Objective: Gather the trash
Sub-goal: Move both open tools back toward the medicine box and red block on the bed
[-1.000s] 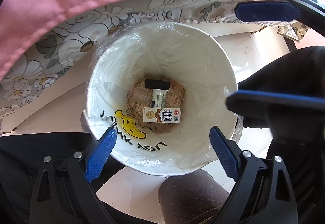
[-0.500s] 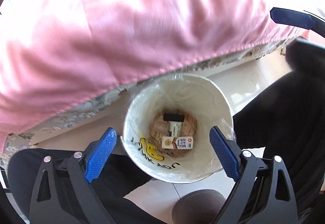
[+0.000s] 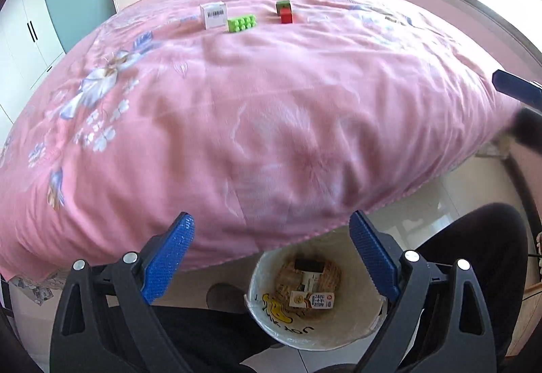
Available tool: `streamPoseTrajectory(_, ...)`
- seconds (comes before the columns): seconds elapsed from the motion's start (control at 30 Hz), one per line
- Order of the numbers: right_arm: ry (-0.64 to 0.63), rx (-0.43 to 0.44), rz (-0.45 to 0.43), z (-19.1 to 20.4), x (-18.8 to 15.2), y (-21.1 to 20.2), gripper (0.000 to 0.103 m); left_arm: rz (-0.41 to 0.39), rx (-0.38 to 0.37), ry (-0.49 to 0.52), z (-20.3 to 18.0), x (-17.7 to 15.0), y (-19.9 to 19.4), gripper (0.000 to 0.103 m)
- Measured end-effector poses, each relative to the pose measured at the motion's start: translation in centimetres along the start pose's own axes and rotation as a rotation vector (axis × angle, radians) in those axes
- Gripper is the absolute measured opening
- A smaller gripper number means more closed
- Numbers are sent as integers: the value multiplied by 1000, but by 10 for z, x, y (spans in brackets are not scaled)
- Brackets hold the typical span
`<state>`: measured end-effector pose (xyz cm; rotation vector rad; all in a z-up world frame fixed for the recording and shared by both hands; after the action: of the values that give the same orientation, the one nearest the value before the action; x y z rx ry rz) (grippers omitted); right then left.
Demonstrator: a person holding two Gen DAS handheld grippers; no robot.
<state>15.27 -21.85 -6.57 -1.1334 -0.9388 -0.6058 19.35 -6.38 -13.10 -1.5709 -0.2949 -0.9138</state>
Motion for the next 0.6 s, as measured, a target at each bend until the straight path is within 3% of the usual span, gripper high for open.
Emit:
streamPoseTrajectory(0.23,-31,-15,-40,-14,39,2,85,-85,54,-56,22,45,-8,94)
streamPoseTrajectory(0.47,-13,-82,-30,-47,60,20,85,-105,111,-81,53,79,0,94)
streamPoseTrajectory(0.6,41,-126,-16,-69,68,35,85,-111,103,-89,67,98,8,94)
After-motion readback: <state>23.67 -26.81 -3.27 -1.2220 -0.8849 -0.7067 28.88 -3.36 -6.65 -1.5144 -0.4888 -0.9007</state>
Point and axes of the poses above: each gripper's, at about its wrist camera, not at the fingertips, and y roughly the way its jaws point, z to its left, x to its top, the point moved 6 cm from there along y, roughly the way its jaws point, and after that the axes turned 8 degrees about -z, right-handed, at the moved point
